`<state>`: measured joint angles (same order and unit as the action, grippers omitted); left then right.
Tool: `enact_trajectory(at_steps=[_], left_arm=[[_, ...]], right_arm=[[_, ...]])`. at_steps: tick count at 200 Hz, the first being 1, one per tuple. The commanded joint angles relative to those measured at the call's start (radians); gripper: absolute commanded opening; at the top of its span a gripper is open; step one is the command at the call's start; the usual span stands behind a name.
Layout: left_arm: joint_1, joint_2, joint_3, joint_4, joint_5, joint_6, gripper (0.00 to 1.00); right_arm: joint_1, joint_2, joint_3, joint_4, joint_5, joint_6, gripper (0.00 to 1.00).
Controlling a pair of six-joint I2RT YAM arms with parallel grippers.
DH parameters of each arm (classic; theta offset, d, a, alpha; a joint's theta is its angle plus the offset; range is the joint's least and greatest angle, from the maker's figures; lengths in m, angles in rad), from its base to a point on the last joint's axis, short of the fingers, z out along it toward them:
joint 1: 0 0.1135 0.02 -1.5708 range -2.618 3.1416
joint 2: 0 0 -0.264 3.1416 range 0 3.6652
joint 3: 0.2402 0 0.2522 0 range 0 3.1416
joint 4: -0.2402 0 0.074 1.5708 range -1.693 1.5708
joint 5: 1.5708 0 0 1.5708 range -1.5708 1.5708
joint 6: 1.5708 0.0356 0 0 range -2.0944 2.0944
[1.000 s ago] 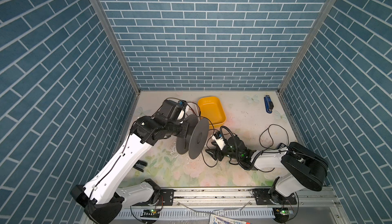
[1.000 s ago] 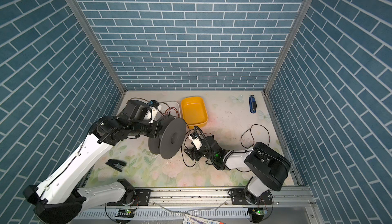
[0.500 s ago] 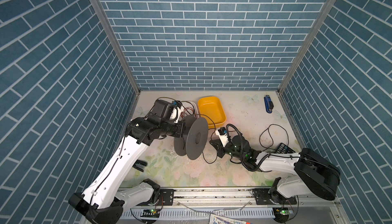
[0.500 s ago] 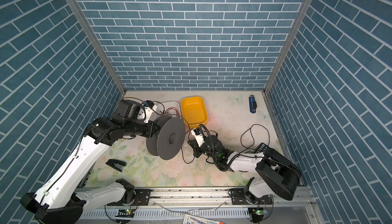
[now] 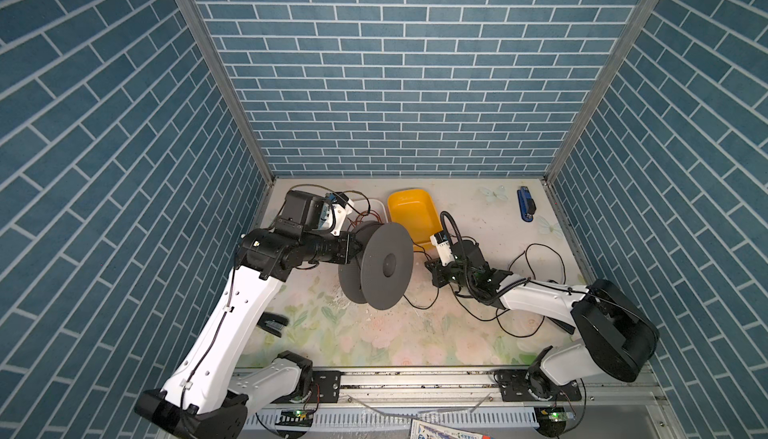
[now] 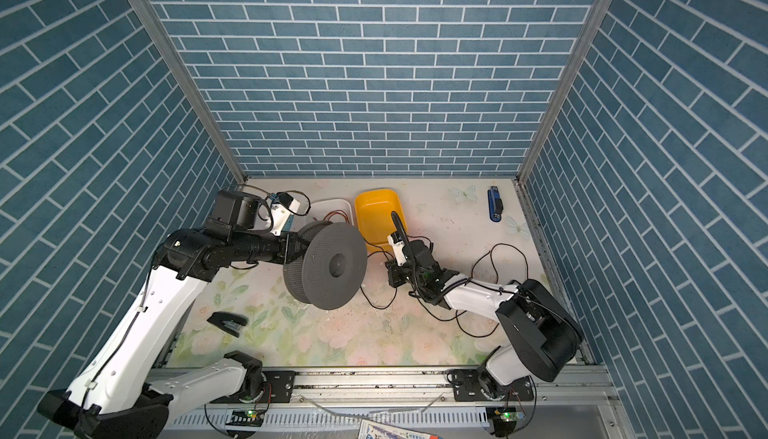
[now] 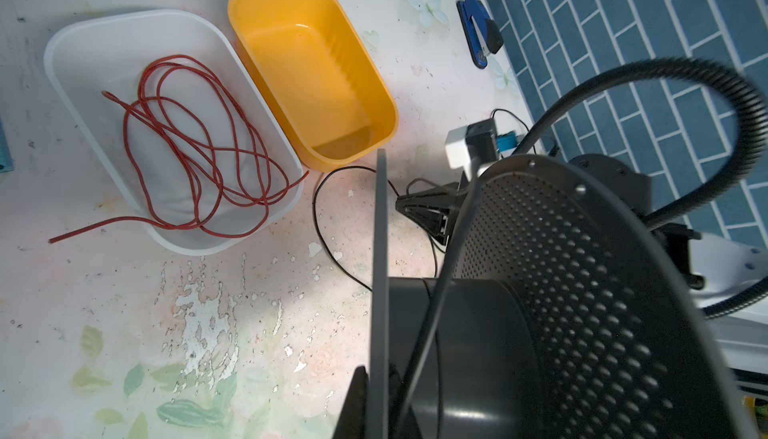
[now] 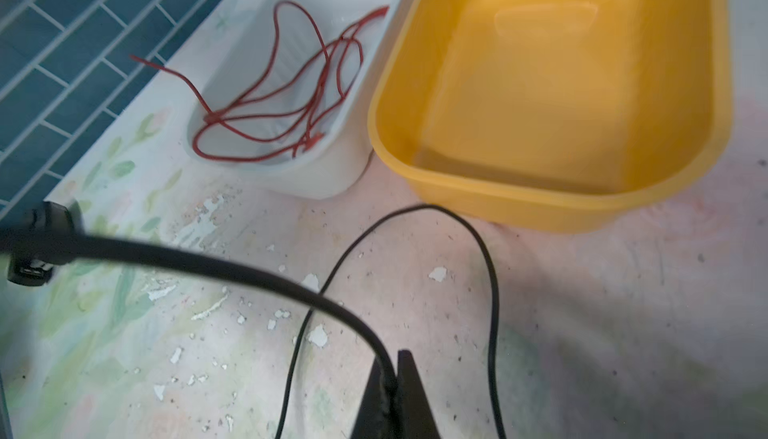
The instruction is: Wrap the cables
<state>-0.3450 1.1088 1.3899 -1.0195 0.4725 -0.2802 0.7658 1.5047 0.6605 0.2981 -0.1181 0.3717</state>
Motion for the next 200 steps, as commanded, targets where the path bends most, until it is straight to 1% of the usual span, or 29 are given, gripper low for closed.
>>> enact_trajectory(at_steps=[1, 17, 25, 35, 50, 87, 112, 146, 171, 200], left_arm=[[0.049, -0.035, 0.015, 0.113, 0.108, -0.064, 0.0], [0.071, -0.035, -0.001, 0.159, 0.124, -0.11, 0.0], [0.078, -0.035, -0.011, 0.181, 0.11, -0.135, 0.0], [0.085, -0.04, -0.033, 0.22, 0.079, -0.179, 0.0], [0.089, -0.053, -0.08, 0.298, 0.052, -0.252, 0.0], [0.089, -0.108, -0.178, 0.413, -0.14, -0.37, 0.0], [0.089, -0.151, -0.248, 0.49, -0.256, -0.455, 0.0], [0.087, -0.171, -0.307, 0.577, -0.33, -0.525, 0.0], [0.083, -0.186, -0.354, 0.638, -0.384, -0.553, 0.0], [0.073, -0.175, -0.385, 0.673, -0.436, -0.555, 0.0]], right_arm=[[0.005, 0.052, 0.014, -0.043, -0.016, 0.064, 0.0], [0.025, 0.066, 0.012, -0.031, -0.003, 0.077, 0.0], [0.043, 0.063, 0.007, -0.036, 0.024, 0.075, 0.0], [0.072, 0.053, 0.011, -0.062, 0.092, 0.063, 0.0], [0.113, 0.035, 0.01, -0.083, 0.148, 0.055, 0.0], [0.191, -0.007, -0.001, -0.091, 0.271, 0.07, 0.0], [0.247, -0.03, 0.012, -0.118, 0.36, 0.038, 0.0], [0.326, -0.044, 0.044, -0.143, 0.429, -0.016, 0.0], [0.41, -0.041, 0.091, -0.175, 0.526, -0.067, 0.0], [0.507, -0.011, 0.165, -0.221, 0.632, -0.128, 0.0]])
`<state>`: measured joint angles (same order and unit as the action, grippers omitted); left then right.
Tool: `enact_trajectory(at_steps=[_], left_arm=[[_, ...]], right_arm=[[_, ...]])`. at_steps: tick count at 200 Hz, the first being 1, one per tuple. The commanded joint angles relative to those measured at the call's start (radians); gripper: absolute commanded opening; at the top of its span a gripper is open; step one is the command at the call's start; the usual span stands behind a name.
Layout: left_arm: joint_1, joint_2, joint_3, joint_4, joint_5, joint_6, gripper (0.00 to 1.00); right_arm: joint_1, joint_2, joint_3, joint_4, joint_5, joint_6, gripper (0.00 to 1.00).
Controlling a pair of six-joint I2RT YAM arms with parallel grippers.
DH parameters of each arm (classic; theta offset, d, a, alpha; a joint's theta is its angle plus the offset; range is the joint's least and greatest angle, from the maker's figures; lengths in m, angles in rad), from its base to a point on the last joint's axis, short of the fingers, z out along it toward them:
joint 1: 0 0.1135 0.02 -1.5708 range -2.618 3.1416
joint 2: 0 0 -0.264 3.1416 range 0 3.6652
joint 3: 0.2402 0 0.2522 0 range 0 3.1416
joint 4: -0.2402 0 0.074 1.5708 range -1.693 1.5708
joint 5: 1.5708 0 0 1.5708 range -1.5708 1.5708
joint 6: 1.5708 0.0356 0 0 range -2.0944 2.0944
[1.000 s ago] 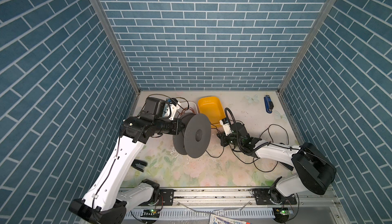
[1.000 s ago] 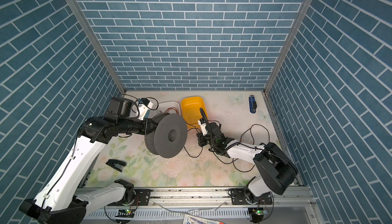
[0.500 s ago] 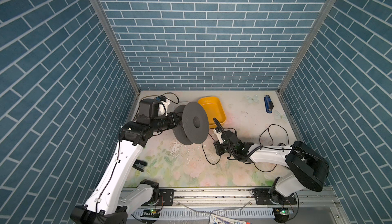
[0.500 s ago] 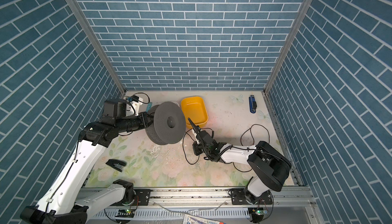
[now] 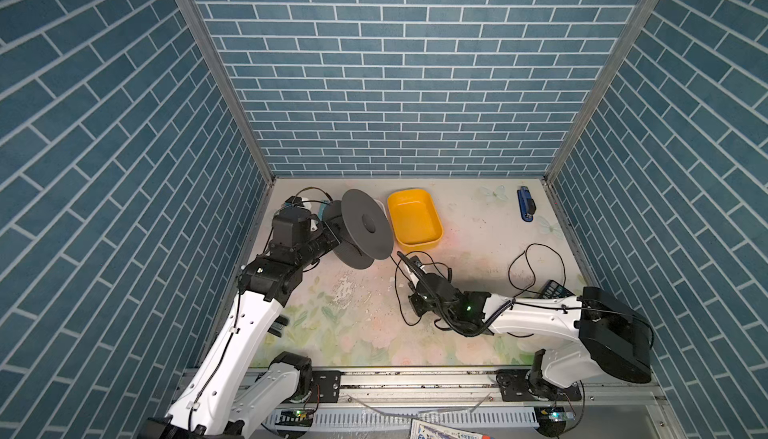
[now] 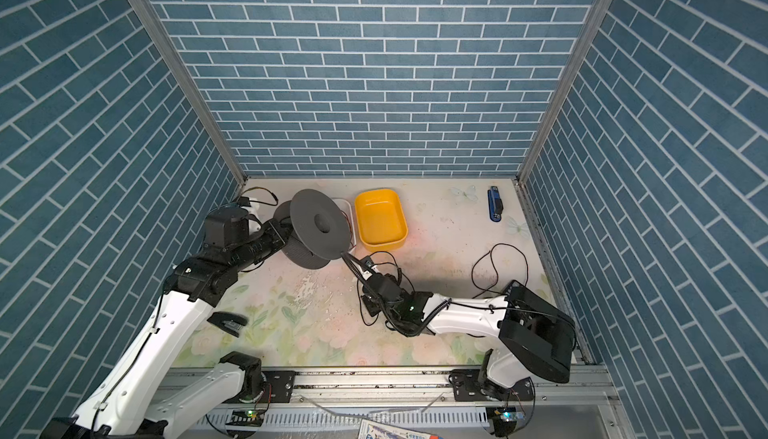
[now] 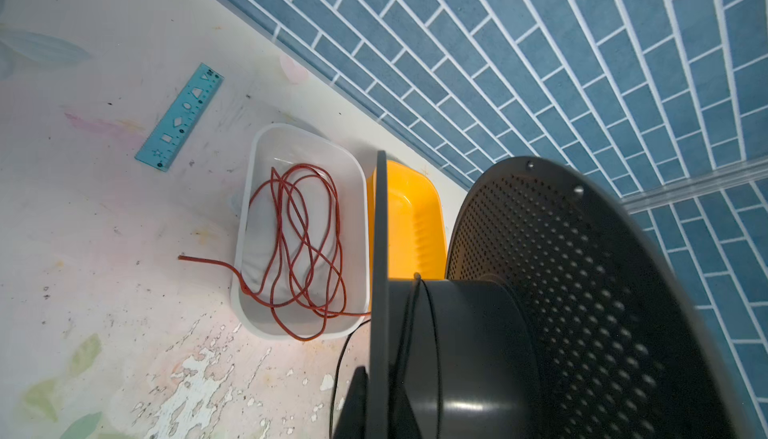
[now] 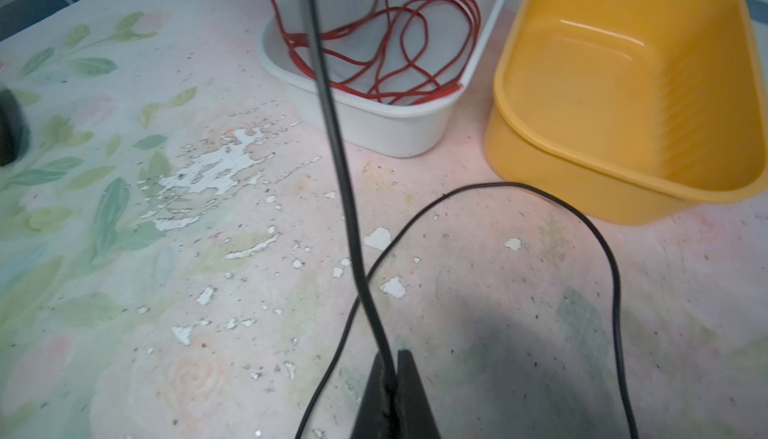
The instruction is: Wrap the cables
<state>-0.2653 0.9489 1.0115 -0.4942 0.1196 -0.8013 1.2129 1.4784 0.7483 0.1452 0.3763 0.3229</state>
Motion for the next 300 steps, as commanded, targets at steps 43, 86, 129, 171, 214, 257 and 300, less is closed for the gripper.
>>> enact_trajectory(at_steps=[43, 86, 129, 171, 214, 257, 300], left_arm=[[-0.059, 0.01, -0.026, 0.197, -0.196, -0.029, 0.0], [-0.113, 0.045, -0.048, 0.24, -0.293, -0.04, 0.0], [-0.199, 0.071, -0.068, 0.274, -0.437, -0.016, 0.0], [-0.25, 0.126, -0.066, 0.229, -0.517, 0.033, 0.0], [-0.32, 0.133, -0.076, 0.167, -0.603, 0.087, 0.0], [-0.392, 0.133, -0.076, 0.068, -0.694, 0.112, 0.0], [-0.466, 0.155, -0.049, 0.013, -0.769, 0.16, 0.0]], right_arm=[[0.161, 0.11, 0.235, -0.16, 0.232, -0.156, 0.0], [0.195, 0.17, 0.321, -0.175, 0.235, -0.186, 0.0], [0.214, 0.191, 0.4, -0.191, 0.222, -0.213, 0.0], [0.214, 0.17, 0.433, -0.15, 0.21, -0.239, 0.0], [0.194, 0.118, 0.445, -0.116, 0.205, -0.258, 0.0], [0.131, 0.024, 0.392, -0.059, 0.099, -0.21, 0.0], [0.032, -0.045, 0.378, -0.095, -0.031, -0.115, 0.0]])
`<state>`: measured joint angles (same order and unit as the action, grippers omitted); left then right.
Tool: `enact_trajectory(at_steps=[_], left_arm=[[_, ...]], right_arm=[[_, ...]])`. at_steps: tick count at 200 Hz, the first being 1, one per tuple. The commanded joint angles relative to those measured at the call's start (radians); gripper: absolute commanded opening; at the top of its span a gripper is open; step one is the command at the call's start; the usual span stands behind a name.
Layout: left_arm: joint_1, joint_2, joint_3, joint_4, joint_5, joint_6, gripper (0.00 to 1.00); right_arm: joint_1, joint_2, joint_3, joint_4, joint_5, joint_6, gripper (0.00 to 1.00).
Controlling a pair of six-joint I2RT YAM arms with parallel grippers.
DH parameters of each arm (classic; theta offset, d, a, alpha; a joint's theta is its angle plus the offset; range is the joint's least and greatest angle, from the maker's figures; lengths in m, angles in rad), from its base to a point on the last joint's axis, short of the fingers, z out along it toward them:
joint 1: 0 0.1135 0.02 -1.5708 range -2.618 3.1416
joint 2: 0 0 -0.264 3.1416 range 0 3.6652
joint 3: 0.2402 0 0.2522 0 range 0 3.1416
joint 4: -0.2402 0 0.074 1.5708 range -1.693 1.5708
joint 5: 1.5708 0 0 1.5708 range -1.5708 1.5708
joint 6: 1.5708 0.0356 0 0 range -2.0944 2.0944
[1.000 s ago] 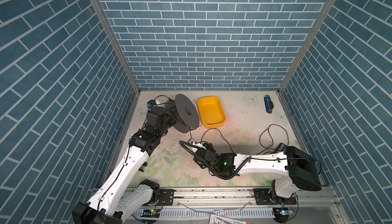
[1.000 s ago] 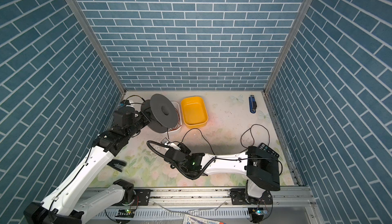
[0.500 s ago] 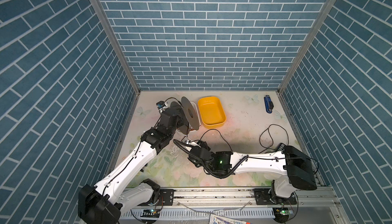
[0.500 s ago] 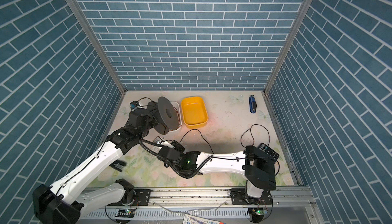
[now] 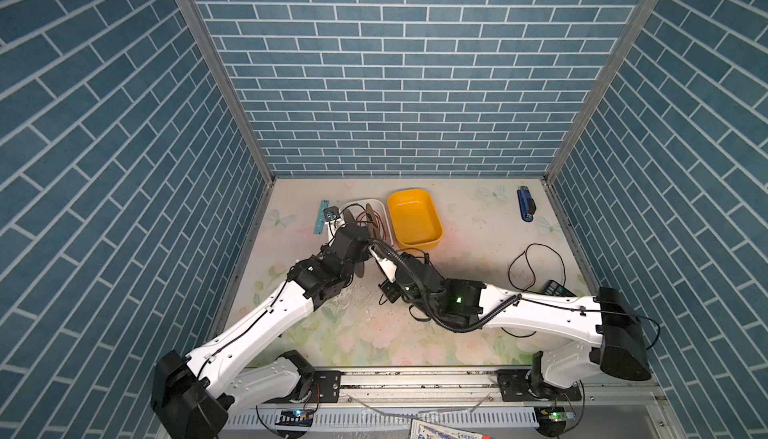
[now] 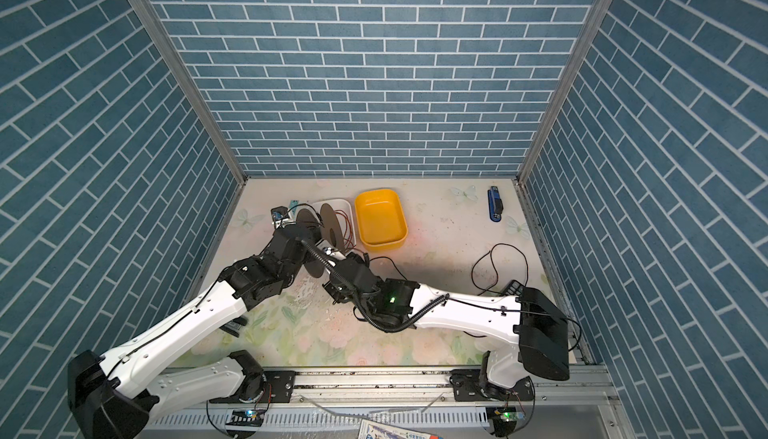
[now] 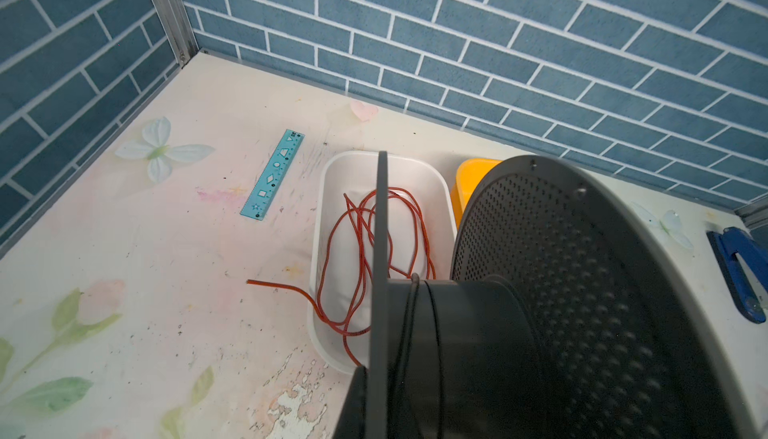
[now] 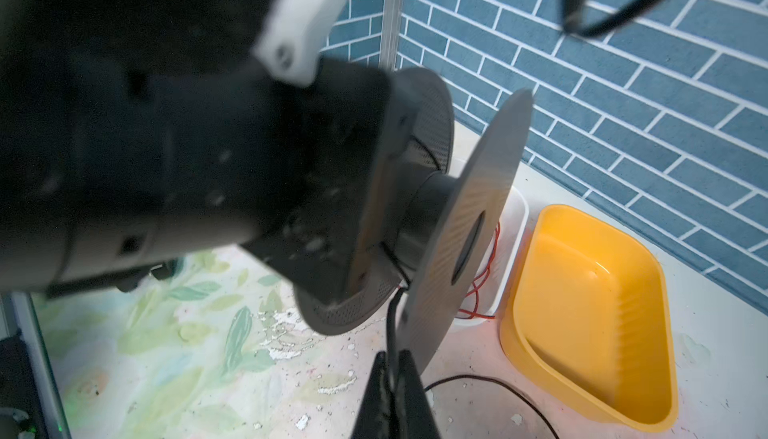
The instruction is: Wrap the cables
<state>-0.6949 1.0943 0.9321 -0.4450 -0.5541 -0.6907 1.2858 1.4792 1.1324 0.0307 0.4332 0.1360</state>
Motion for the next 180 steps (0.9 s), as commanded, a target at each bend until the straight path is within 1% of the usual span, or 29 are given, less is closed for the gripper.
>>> enact_trajectory(at_steps=[1, 24, 47, 67, 86, 101, 123, 153, 159, 164, 180], left_arm=[[-0.038, 0.009, 0.031, -0.036, -0.096, 0.052, 0.0], [-0.061, 0.02, 0.062, -0.069, -0.086, 0.101, 0.0], [-0.067, 0.052, 0.124, -0.148, -0.037, 0.166, 0.0], [-0.072, 0.084, 0.185, -0.241, -0.01, 0.205, 0.0], [-0.083, 0.111, 0.237, -0.323, -0.004, 0.238, 0.0], [-0.09, 0.119, 0.254, -0.354, 0.017, 0.269, 0.0], [-0.103, 0.121, 0.271, -0.398, 0.025, 0.286, 0.0], [-0.113, 0.113, 0.283, -0.439, 0.048, 0.284, 0.0], [-0.114, 0.109, 0.285, -0.444, 0.061, 0.282, 0.0], [-0.114, 0.108, 0.285, -0.447, 0.073, 0.282, 0.0], [-0.114, 0.094, 0.287, -0.448, 0.113, 0.275, 0.0]], right_arm=[[-0.042, -0.046, -0.005, 0.018, -0.089, 0.072, 0.0], [-0.072, -0.051, 0.019, -0.055, -0.111, 0.063, 0.0], [-0.108, -0.044, 0.061, -0.159, -0.163, 0.037, 0.0], [-0.133, -0.035, 0.108, -0.253, -0.176, -0.005, 0.0], [-0.144, -0.034, 0.144, -0.305, -0.148, -0.048, 0.0], [-0.151, -0.037, 0.154, -0.317, -0.121, -0.078, 0.0], [-0.166, -0.033, 0.168, -0.327, -0.083, -0.082, 0.0], [-0.173, -0.009, 0.179, -0.321, 0.019, -0.065, 0.0], [-0.174, -0.005, 0.176, -0.315, 0.027, -0.061, 0.0], [-0.174, -0.002, 0.172, -0.309, 0.028, -0.06, 0.02], [-0.177, 0.005, 0.15, -0.282, 0.008, -0.054, 0.04]])
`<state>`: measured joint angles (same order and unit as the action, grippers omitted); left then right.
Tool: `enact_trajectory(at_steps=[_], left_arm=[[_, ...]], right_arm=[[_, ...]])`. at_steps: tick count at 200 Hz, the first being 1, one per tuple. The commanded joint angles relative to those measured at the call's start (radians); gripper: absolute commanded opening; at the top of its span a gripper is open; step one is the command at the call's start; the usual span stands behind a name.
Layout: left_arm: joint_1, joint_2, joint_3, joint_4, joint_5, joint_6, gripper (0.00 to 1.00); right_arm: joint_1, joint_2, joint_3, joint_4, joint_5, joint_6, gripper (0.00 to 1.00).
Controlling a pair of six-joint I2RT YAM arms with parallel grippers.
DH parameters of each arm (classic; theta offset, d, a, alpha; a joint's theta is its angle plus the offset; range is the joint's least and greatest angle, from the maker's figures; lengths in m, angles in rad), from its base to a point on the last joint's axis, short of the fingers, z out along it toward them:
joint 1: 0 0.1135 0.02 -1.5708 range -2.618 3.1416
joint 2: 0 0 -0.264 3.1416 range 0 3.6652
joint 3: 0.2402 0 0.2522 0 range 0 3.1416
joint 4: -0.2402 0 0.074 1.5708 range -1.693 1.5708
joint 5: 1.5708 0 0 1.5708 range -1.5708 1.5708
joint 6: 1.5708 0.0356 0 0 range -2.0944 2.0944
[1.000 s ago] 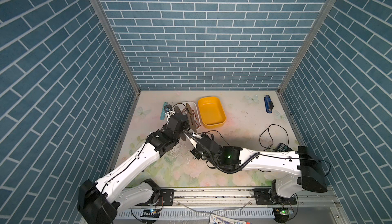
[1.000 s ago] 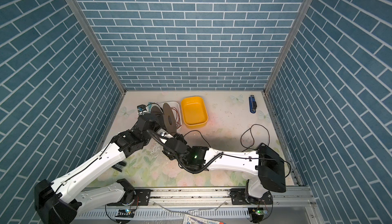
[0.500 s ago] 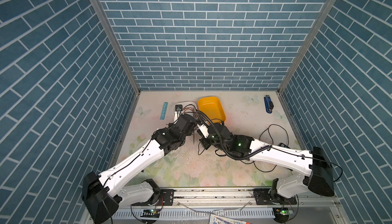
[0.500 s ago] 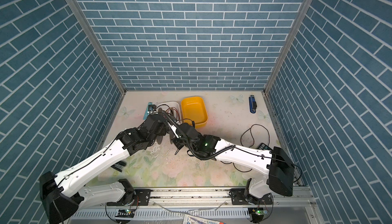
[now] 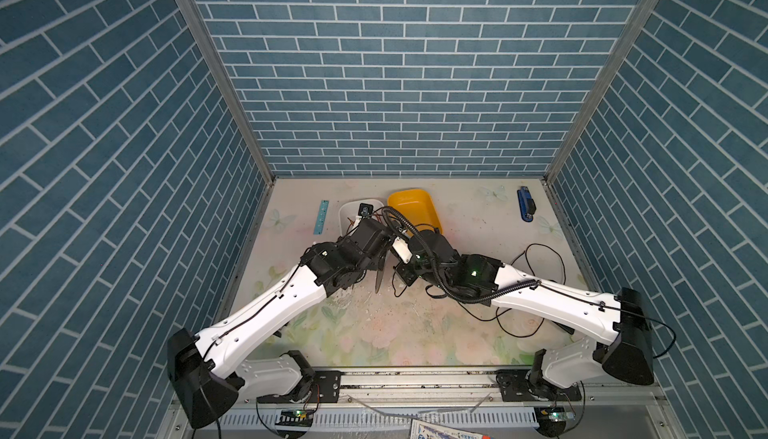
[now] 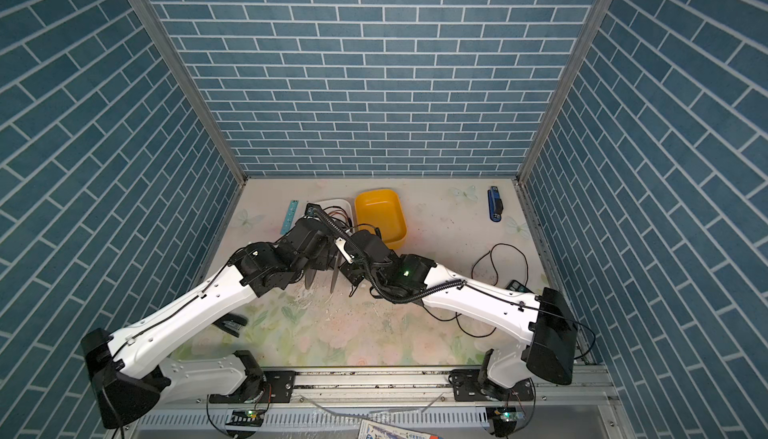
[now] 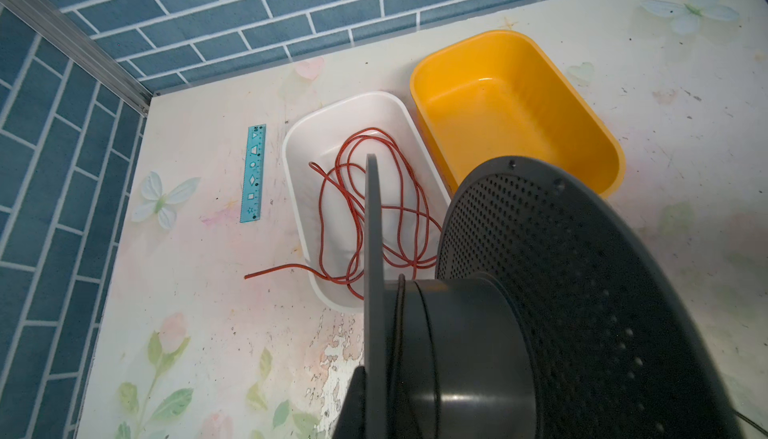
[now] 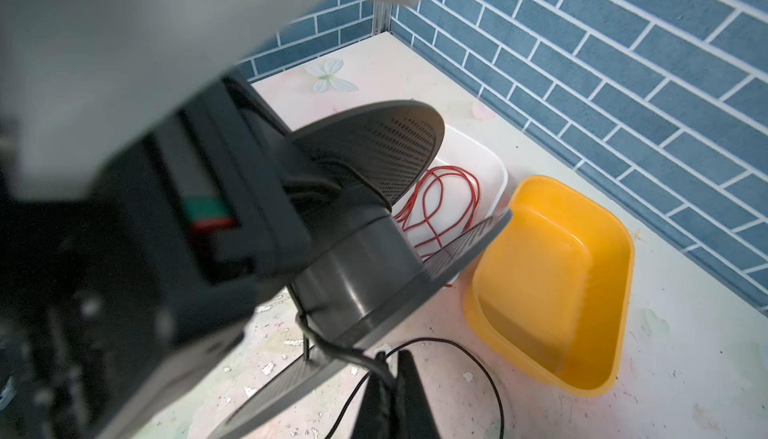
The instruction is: Wrap the cables
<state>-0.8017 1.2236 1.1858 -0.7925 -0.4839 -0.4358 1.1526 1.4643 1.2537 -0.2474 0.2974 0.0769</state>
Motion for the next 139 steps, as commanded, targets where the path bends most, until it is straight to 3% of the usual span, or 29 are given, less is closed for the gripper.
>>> enact_trajectory(at_steps=[1, 67, 139], left_arm=[[-0.007, -0.037, 0.033, -0.101, 0.045, 0.02, 0.0], [-0.006, -0.105, 0.028, -0.106, 0.144, 0.053, 0.0], [-0.001, -0.104, 0.113, -0.185, 0.267, 0.118, 0.0]], right_arm=[[-0.044, 0.02, 0.027, -0.002, 0.142, 0.005, 0.04], [-0.102, -0.027, -0.108, 0.131, -0.026, 0.037, 0.17], [-0.204, -0.056, -0.165, 0.117, -0.221, 0.02, 0.09]])
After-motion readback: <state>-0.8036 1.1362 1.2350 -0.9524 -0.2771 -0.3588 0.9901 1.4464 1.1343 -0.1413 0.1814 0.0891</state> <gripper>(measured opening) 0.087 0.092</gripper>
